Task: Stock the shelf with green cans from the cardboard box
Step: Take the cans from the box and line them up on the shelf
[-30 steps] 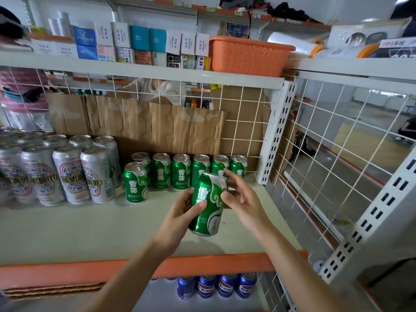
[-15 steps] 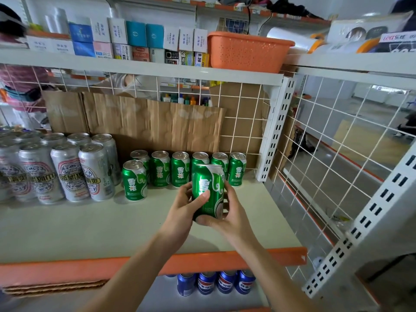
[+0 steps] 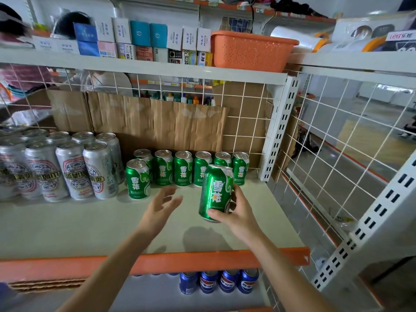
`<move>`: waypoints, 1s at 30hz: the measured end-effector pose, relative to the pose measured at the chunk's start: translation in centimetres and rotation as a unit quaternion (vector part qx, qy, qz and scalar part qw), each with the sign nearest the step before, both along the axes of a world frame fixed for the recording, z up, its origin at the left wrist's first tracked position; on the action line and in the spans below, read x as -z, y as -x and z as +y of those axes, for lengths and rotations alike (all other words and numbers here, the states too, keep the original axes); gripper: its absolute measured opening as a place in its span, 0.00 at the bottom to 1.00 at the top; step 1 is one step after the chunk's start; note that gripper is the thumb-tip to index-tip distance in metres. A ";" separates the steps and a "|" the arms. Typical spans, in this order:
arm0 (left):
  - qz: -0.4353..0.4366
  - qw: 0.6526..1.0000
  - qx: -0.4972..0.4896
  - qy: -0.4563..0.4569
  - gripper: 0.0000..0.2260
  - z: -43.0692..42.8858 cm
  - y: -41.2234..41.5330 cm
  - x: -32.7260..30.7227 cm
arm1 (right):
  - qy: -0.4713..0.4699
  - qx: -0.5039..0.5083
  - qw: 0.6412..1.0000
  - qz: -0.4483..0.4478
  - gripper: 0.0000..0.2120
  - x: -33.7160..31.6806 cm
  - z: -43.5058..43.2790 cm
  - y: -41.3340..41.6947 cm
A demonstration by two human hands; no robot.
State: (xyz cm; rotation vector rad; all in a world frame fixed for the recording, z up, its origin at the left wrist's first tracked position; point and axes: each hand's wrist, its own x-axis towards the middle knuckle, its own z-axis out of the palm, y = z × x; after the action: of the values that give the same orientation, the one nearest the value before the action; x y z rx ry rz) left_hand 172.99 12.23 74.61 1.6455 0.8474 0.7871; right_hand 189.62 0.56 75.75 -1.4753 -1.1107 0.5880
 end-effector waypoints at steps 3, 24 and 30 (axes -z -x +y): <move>0.145 0.986 -0.040 -0.069 0.19 1.7 2.2 2.7 | 0.014 -0.020 1.000 -0.003 0.35 0.8 0.6 -0.7; 0.439 0.866 -0.001 -0.238 0.34 4.6 6.8 7.1 | 0.072 -0.067 0.995 0.030 0.40 6.2 12.6 3.3; 0.436 0.867 -0.007 -0.241 0.46 4.6 6.7 7.3 | 0.073 -0.048 0.996 0.021 0.44 6.3 15.0 4.7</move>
State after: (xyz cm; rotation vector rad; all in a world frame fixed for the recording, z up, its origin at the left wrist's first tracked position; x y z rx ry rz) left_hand 166.26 16.83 67.30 2.5120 1.3479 0.2162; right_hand 184.95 15.55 69.49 -1.5323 -1.1308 0.7779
